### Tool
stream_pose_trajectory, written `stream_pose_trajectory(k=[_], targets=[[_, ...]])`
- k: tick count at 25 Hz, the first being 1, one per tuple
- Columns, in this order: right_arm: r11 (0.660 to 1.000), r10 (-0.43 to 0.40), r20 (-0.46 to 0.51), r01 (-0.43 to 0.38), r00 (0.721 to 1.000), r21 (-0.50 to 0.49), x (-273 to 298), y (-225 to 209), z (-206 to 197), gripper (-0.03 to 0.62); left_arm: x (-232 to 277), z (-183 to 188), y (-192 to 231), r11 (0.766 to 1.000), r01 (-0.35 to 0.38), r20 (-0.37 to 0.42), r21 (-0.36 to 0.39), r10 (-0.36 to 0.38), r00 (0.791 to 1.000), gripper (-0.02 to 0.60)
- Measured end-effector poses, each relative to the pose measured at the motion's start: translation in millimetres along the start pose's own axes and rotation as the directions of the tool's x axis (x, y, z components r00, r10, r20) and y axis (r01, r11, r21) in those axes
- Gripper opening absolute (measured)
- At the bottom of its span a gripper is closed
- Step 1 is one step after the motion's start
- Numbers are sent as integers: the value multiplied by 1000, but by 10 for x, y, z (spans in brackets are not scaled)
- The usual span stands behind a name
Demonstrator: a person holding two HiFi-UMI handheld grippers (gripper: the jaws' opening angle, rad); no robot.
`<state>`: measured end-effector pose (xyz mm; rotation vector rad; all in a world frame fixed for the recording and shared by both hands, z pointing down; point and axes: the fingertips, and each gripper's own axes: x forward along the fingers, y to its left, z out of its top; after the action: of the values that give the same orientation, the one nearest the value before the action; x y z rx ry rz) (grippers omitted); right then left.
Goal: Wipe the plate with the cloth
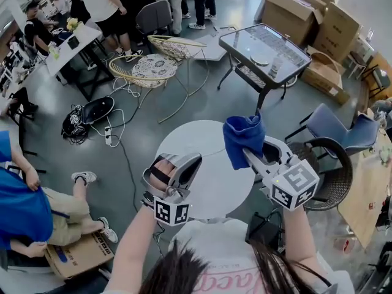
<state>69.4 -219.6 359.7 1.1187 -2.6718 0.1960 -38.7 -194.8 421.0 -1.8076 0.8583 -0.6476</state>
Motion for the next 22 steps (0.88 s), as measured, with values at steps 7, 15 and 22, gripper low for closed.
stream_pose_trajectory(k=[7, 15, 22], targets=[[978, 168, -97, -178, 981, -104, 493, 368, 242, 133, -42, 124, -315, 907, 44, 91, 419, -90, 992, 20], [929, 323, -299, -361, 898, -80, 994, 663, -51, 133, -21, 295, -354, 824, 43, 158, 565, -160, 974, 20], [932, 287, -295, -337, 911, -134, 1082, 436, -110, 133, 154, 181, -291, 751, 75, 165, 656, -240, 957, 20]])
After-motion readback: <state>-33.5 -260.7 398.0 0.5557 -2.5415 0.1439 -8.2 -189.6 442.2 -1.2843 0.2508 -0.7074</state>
